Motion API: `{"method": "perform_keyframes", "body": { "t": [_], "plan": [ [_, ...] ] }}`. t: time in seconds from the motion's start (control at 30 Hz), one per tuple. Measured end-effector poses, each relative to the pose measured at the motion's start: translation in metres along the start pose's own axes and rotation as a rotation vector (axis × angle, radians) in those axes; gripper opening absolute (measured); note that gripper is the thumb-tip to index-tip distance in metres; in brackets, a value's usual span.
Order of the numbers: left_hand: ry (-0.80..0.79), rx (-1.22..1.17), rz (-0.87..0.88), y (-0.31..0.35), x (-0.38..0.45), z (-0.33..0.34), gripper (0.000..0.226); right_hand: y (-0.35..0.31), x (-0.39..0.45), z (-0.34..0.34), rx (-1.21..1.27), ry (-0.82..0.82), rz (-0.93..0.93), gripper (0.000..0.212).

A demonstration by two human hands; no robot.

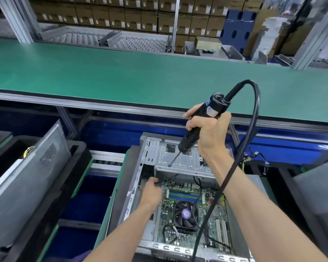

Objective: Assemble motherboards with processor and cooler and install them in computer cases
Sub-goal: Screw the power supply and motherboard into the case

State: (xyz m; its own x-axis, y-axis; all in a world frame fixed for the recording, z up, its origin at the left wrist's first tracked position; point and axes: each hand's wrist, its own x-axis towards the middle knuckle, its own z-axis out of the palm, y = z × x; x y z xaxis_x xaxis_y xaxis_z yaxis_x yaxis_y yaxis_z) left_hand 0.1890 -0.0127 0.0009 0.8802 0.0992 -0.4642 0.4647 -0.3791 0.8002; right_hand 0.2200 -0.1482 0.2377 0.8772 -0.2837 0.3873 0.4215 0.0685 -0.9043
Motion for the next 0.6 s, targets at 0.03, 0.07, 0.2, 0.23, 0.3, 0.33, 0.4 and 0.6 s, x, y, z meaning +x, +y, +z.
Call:
{"method": "perform_keyframes", "body": {
  "t": [0.03,0.07,0.2,0.23,0.3,0.33,0.4,0.6],
  "plan": [
    [0.008,0.039,0.015,-0.001,0.003,0.002,0.055,0.002,0.0,0.001,-0.016,-0.011,0.001,0.022],
    [0.01,0.076,0.026,-0.002,0.004,0.004,0.054,0.004,0.0,0.003,-0.027,-0.023,0.003,0.023],
    [-0.037,0.142,0.024,-0.001,0.006,0.01,0.059,0.01,0.0,0.011,-0.032,-0.075,0.041,0.025],
    [-0.046,0.146,0.017,-0.002,0.007,0.011,0.06,0.013,0.001,0.013,-0.036,-0.085,0.048,0.025],
    [-0.043,0.145,-0.001,-0.001,0.008,0.012,0.062,0.019,0.001,0.017,-0.058,-0.113,0.059,0.022],
    [-0.038,0.142,-0.014,-0.002,0.01,0.012,0.063,0.023,0.002,0.018,-0.079,-0.131,0.062,0.023],
    [-0.036,0.13,-0.032,-0.003,0.012,0.013,0.063,0.031,0.002,0.021,-0.128,-0.165,0.068,0.025],
    [-0.119,0.171,-0.007,-0.005,0.013,0.015,0.049,0.058,-0.001,0.024,-0.217,-0.177,0.121,0.018]
  ]
}}
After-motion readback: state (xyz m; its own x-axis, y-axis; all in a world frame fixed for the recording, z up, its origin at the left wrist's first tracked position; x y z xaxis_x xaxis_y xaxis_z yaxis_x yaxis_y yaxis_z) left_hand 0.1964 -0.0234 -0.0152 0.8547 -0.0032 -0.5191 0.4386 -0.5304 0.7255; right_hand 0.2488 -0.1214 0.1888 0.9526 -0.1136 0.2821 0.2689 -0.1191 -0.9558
